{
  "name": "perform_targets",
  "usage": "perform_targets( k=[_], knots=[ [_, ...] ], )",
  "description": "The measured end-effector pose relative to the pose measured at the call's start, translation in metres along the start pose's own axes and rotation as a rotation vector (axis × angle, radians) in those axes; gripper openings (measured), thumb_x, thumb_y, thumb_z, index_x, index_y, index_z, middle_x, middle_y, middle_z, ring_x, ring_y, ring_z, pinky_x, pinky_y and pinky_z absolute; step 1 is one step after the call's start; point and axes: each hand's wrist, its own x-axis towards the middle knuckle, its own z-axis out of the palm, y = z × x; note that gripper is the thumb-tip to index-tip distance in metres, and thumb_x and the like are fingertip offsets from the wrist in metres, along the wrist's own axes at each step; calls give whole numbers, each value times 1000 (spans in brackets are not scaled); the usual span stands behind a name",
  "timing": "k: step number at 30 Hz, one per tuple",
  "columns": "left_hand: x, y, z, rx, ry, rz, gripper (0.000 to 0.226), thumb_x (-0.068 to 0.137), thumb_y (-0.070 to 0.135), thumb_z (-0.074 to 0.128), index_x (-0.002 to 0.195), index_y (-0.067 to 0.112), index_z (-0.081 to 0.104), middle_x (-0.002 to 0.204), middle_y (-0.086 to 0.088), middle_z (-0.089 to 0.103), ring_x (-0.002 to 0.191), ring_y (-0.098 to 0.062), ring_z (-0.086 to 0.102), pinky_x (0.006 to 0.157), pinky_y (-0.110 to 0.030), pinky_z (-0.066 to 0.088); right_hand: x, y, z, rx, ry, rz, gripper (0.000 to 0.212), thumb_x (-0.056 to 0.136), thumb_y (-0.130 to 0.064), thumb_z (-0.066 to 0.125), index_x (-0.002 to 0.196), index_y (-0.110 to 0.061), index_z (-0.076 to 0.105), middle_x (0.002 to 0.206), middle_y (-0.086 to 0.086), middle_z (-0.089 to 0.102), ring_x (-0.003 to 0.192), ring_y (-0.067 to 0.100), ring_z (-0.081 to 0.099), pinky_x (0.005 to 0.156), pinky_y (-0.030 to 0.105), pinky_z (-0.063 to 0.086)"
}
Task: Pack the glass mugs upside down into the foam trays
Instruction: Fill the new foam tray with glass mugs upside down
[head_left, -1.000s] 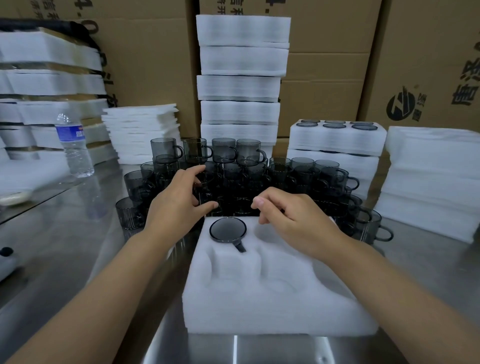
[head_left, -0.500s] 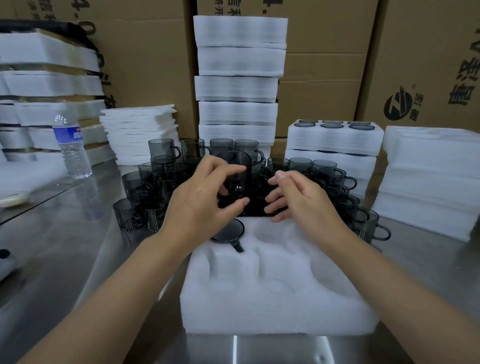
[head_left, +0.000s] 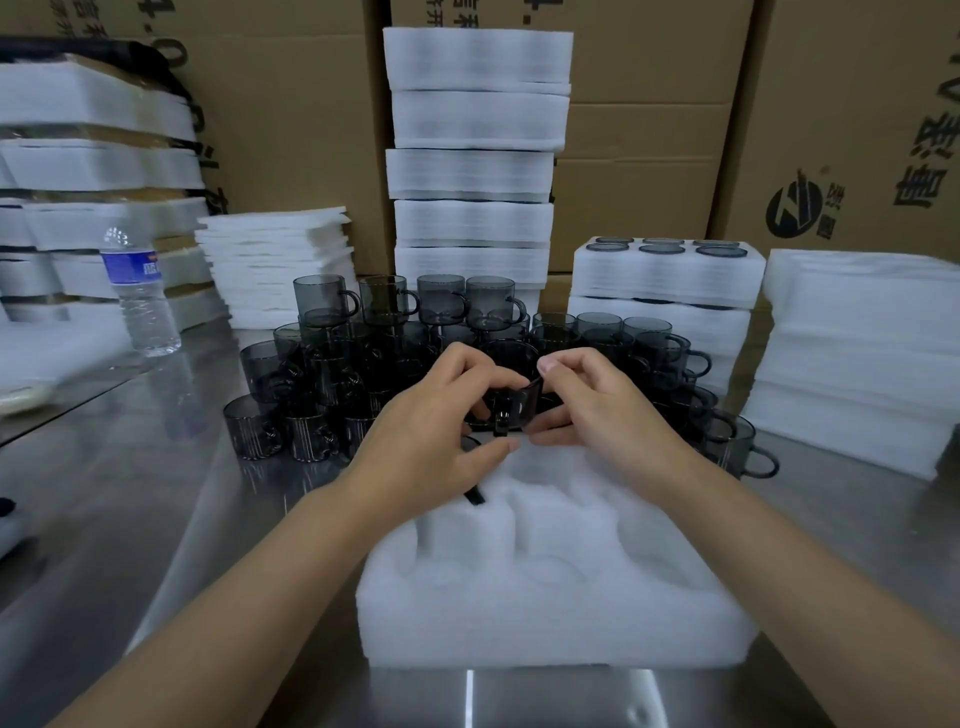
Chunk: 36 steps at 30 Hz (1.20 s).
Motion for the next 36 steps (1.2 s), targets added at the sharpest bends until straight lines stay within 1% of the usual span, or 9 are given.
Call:
perform_targets(
  k=[6,11,13,16,19,22,25,32,36],
  knots=[
    [0,-4,1,-62,11,-18,50,76,21,76,115,41,52,120,29,32,95,5,49,71,-31,53,2,1,-1,44,15,-9,16,93,-34,57,107,-27,52,105,-6,59,70,17,72,67,29,58],
    [1,-7,4,-90,31,-82,89,69,25,82,133,51,27,121,25,23,100,0,48,69,-17,49,3,1,-1,50,37,-51,10,94,-29,56,102,-29,51,104,-4,59,68,17,71,62,24,57],
    [1,-9,5,-109,16,-137,101,67,29,83,139,48,16,122,25,23,103,3,46,72,-16,47,2,1,-1,37,40,-81,10,93,-28,56,102,-31,52,104,-4,59,70,16,71,63,24,57],
    [2,-10,6,-143,-25,-207,111,63,40,81,149,36,10,126,19,27,106,14,39,78,-14,43,1,0,-1,43,41,-132,11,92,-26,57,101,-32,53,100,-6,59,72,16,70,68,29,58],
    [2,-10,6,-153,-55,-236,114,60,47,79,150,35,9,125,19,29,108,17,36,87,-18,41,-1,0,-1,43,28,-187,13,91,-24,59,101,-31,55,92,-13,61,76,16,70,71,33,58],
    [1,-8,4,-149,-75,-232,110,58,54,75,148,38,13,125,20,30,116,4,38,97,-27,42,-4,-1,-1,29,11,-252,14,91,-20,59,101,-30,57,86,-20,63,75,7,68,66,24,56],
    [1,-7,3,-136,-69,-209,106,60,50,78,147,37,19,126,18,32,122,-3,37,101,-34,42,-5,-2,0,32,12,-287,15,91,-17,59,100,-29,58,91,-15,61,75,5,66,64,20,54],
    [2,-5,3,-123,-48,-187,103,60,46,80,145,31,25,122,24,26,123,0,33,103,-33,41,-5,-3,0,24,11,-300,15,91,-18,59,98,-32,58,91,-14,61,70,1,64,60,18,51],
    [2,-6,3,-120,-48,-185,102,58,50,79,144,29,28,123,21,27,123,0,34,103,-31,41,-3,-2,1,18,11,-291,13,84,-31,59,96,-33,58,92,-11,63,71,4,65,60,19,51]
  ],
)
